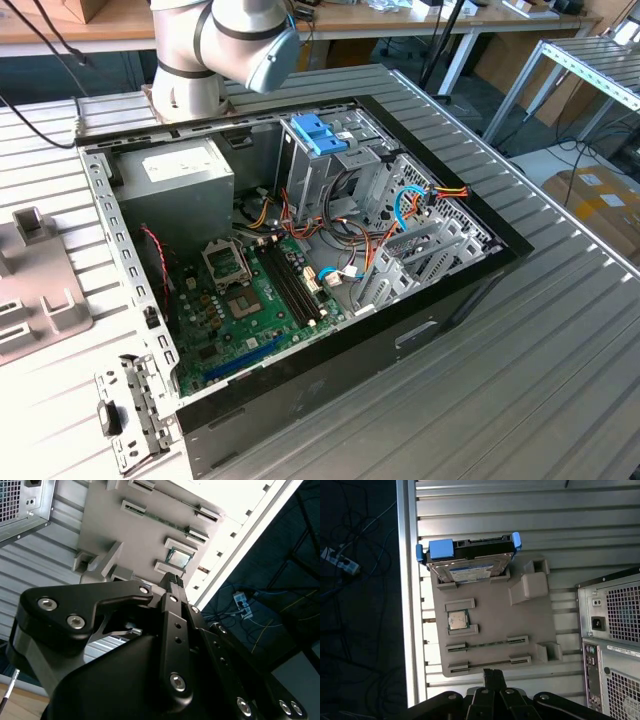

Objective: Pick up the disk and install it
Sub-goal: 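Reach for the disk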

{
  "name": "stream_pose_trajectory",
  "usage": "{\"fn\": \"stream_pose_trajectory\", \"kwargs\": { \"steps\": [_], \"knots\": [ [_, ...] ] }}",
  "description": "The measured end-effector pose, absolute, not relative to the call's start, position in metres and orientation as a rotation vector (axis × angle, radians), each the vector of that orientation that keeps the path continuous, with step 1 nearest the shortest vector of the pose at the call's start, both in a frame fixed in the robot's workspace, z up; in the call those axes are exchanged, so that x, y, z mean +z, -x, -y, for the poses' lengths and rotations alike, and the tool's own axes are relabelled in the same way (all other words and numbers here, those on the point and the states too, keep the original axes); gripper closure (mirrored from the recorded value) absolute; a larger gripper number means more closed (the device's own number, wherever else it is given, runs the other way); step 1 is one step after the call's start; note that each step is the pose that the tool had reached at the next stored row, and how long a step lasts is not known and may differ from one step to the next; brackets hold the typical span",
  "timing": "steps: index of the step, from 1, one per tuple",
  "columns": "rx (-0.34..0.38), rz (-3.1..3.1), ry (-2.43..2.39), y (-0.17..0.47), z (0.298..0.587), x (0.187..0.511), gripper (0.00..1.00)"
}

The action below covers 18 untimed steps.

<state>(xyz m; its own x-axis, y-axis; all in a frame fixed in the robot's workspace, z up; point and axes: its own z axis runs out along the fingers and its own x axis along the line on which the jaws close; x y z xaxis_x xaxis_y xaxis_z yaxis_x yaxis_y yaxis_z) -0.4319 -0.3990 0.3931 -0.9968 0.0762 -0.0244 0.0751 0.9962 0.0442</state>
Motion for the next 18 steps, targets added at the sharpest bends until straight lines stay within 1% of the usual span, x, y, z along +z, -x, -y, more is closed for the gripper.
{"fn": "stream_pose_trajectory", "kwargs": {
  "steps": [18],
  "knots": [
    [0.067, -3.112, -0.118, 0.450, 0.399, 0.393, 0.89]
  ]
}}
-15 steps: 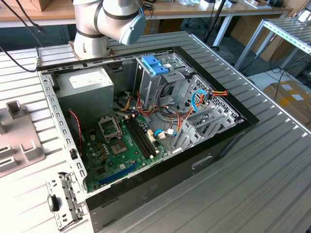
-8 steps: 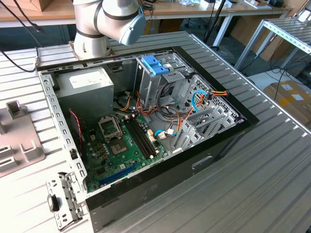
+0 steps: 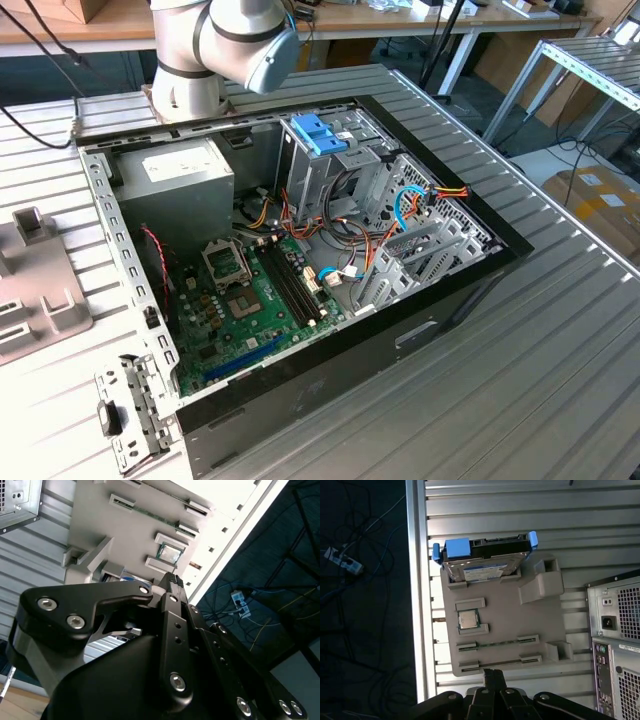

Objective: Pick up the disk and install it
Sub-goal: 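Reach for the disk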

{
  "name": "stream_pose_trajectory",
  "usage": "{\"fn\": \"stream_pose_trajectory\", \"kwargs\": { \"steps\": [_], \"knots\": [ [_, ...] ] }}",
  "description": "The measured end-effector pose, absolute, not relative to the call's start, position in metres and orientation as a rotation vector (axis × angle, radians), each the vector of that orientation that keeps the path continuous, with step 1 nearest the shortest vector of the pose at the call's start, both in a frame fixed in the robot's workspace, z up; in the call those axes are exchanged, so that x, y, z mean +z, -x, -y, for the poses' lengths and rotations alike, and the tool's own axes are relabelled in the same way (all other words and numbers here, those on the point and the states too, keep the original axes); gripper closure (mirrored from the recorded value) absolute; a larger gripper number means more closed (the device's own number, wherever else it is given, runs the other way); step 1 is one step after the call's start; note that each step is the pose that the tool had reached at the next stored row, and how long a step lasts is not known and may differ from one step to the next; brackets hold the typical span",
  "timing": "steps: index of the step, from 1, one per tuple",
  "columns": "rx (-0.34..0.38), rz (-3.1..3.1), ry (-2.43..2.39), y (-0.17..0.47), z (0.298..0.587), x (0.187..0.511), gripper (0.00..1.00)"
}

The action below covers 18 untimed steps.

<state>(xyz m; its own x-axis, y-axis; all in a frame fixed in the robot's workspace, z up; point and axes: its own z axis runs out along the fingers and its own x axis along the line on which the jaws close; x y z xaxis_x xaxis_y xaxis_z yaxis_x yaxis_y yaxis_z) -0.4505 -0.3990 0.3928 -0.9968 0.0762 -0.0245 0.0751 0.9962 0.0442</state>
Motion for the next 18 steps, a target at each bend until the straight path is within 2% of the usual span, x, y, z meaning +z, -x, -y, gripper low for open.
{"fn": "stream_pose_trajectory", "kwargs": {
  "steps": [18],
  "knots": [
    [0.067, -3.113, -0.118, 0.464, 0.398, 0.392, 0.89]
  ]
}}
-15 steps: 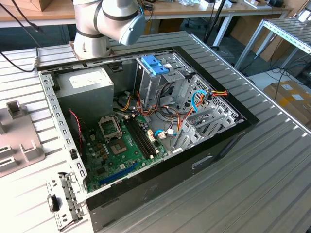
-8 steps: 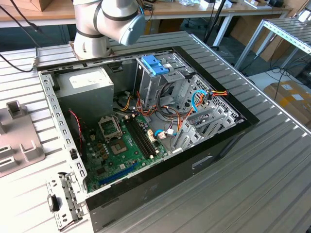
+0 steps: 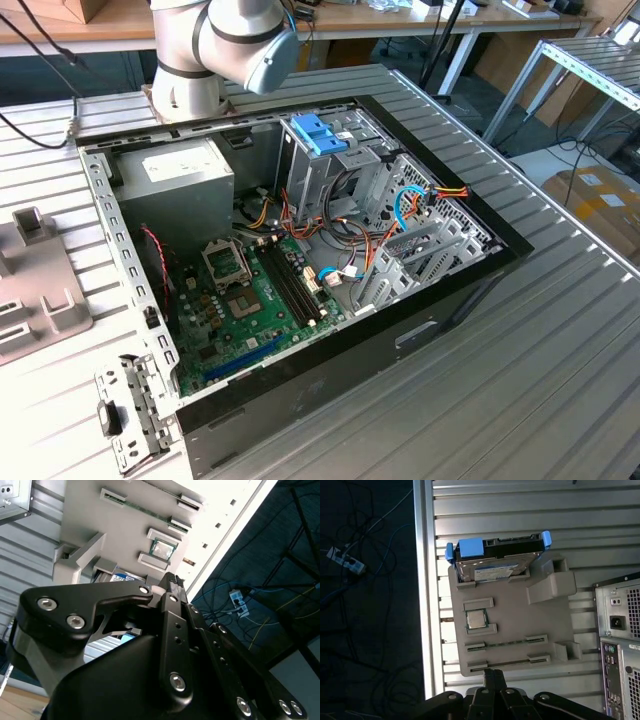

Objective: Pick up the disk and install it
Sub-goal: 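Reach for the disk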

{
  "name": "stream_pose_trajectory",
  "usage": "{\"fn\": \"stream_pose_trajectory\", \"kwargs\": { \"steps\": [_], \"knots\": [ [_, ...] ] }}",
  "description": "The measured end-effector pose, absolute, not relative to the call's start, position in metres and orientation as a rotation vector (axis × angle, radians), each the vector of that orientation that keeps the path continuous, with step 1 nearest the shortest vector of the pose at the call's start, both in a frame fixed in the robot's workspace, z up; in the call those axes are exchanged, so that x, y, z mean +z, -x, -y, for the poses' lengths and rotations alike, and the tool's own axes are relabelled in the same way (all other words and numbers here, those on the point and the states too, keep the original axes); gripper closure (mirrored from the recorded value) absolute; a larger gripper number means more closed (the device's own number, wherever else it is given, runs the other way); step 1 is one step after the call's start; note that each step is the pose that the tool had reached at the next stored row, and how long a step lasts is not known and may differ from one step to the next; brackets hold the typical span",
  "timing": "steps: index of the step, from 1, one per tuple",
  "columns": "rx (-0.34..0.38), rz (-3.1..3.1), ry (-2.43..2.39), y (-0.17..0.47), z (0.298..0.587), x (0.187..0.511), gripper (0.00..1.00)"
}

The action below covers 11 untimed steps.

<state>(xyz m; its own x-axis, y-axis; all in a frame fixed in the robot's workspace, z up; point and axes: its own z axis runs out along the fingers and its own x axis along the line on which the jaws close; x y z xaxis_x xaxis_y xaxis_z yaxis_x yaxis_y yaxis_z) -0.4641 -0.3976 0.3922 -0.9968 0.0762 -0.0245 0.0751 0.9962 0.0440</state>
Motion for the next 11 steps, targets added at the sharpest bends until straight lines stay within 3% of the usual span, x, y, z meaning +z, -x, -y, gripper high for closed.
{"fn": "stream_pose_trajectory", "kwargs": {
  "steps": [11],
  "knots": [
    [0.067, -3.112, -0.118, 0.4641, 0.3933, 0.3915, 0.89]
  ]
}}
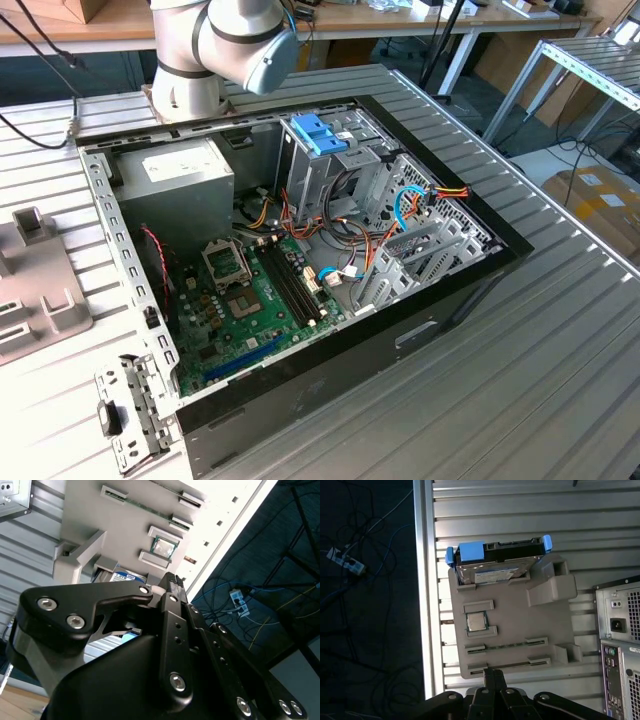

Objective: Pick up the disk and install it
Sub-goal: 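Reach for the disk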

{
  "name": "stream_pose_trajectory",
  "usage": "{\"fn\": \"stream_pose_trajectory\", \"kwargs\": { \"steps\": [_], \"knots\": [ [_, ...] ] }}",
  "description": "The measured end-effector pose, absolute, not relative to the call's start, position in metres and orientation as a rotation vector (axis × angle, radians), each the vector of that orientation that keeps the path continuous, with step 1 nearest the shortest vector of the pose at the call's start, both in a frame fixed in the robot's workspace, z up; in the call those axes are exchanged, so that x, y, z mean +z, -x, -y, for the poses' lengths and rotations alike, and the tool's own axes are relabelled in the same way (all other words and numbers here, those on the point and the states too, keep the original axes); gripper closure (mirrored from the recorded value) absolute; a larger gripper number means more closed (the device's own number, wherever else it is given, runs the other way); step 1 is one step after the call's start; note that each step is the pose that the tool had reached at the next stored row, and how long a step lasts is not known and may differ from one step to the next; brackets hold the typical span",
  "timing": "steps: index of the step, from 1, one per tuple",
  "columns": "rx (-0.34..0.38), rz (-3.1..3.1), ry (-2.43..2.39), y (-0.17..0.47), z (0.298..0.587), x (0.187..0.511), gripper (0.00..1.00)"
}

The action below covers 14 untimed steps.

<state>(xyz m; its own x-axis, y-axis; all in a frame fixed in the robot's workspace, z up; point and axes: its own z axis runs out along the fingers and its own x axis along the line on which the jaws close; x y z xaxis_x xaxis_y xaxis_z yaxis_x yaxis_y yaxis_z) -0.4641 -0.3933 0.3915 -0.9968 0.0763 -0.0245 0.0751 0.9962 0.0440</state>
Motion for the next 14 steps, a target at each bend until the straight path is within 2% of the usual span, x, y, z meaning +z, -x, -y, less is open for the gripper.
{"fn": "stream_pose_trajectory", "kwargs": {
  "steps": [14],
  "knots": [
    [0.067, -3.113, -0.118, 0.4641, 0.3929, 0.3897, 0.89]
  ]
}}
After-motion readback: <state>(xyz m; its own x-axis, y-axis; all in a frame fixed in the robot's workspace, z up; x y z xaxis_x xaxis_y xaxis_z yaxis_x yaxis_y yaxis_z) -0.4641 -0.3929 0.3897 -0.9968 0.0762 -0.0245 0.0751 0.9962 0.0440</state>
